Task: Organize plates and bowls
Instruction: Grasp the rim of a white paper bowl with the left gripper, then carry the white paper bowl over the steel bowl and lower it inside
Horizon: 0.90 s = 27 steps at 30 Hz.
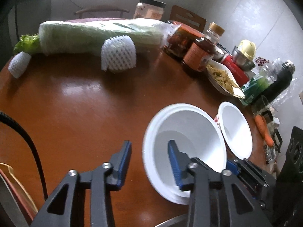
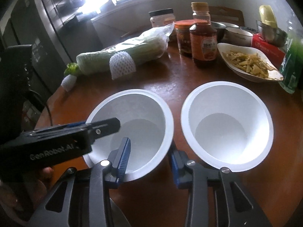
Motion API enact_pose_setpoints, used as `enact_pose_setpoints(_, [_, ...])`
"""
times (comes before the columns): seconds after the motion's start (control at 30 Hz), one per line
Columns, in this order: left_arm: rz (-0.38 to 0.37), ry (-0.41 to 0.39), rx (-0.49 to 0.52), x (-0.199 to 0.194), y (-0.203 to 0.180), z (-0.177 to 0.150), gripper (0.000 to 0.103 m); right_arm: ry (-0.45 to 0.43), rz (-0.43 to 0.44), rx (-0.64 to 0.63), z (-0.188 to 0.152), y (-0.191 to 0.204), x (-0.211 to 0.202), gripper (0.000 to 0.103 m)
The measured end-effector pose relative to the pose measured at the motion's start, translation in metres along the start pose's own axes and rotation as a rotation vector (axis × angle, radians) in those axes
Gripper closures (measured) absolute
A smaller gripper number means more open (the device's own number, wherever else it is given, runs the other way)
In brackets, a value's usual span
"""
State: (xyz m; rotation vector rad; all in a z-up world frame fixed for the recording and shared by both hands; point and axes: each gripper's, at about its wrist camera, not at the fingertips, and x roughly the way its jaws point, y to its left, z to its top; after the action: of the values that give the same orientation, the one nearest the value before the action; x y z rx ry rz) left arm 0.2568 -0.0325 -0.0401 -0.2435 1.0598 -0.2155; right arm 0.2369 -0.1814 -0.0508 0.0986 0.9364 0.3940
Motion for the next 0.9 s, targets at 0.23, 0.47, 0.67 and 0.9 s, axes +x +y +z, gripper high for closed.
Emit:
enact_pose_setpoints(0.23, [-0.003, -0.011, 0.020, -0.006, -0.006, -0.002, 0.069, 0.006, -0.005, -0.025, 0.001, 0.008, 0.001, 0.068])
enact_pose_setpoints(0.47, [0.013, -0.046, 0.032, -0.024, -0.007, -0.001, 0.069, -0.013, 0.002, -0.044, 0.004, 0.016, -0.006, 0.068])
enact_pose_setpoints(0.67, [0.025, -0.079, 0.038, -0.042, -0.007, -0.003, 0.069, -0.042, 0.011, -0.062, 0.005, 0.027, -0.016, 0.068])
enact_pose_setpoints(0.9, [0.031, -0.108, 0.045, -0.063, -0.010, -0.012, 0.069, -0.066, 0.021, -0.078, 0.002, 0.038, -0.030, 0.068])
